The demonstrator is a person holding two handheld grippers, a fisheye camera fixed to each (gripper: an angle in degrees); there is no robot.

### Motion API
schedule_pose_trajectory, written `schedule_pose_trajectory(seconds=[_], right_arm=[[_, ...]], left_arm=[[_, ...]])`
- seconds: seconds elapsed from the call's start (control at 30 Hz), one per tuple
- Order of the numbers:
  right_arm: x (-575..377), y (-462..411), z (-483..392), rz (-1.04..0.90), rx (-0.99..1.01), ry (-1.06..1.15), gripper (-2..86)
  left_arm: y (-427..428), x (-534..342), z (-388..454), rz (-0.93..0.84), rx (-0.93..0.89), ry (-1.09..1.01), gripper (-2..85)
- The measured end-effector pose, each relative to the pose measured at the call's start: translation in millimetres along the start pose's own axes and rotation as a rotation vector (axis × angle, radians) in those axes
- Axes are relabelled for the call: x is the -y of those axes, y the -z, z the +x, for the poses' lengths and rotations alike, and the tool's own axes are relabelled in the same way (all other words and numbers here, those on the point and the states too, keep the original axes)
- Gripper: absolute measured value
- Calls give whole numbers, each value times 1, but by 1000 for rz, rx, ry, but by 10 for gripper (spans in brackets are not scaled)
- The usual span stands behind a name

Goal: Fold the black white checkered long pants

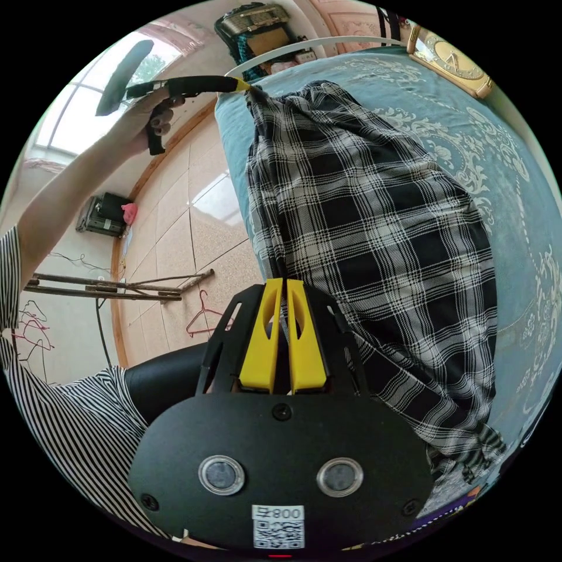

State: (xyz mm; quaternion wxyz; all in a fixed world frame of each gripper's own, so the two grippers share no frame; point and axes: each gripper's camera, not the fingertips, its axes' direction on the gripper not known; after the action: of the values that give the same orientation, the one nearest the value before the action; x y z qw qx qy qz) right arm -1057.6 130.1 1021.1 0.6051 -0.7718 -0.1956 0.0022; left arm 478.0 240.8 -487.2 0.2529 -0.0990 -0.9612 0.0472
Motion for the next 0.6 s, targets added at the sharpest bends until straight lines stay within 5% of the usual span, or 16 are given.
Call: schedule_pose_trajectory(seconds=[0.3,0.47,0.6], right_arm=[[-13,-32,37,26,67,-50,12],[-31,-43,58,83,146,-96,7],[-50,-44,72,126,170,-129,4]], left_arm=[[-2,-58,-2,-4,-2,234,12],[4,-68,46,40,-240,97,5],[-32,-80,102,-140,-239,-11,2]])
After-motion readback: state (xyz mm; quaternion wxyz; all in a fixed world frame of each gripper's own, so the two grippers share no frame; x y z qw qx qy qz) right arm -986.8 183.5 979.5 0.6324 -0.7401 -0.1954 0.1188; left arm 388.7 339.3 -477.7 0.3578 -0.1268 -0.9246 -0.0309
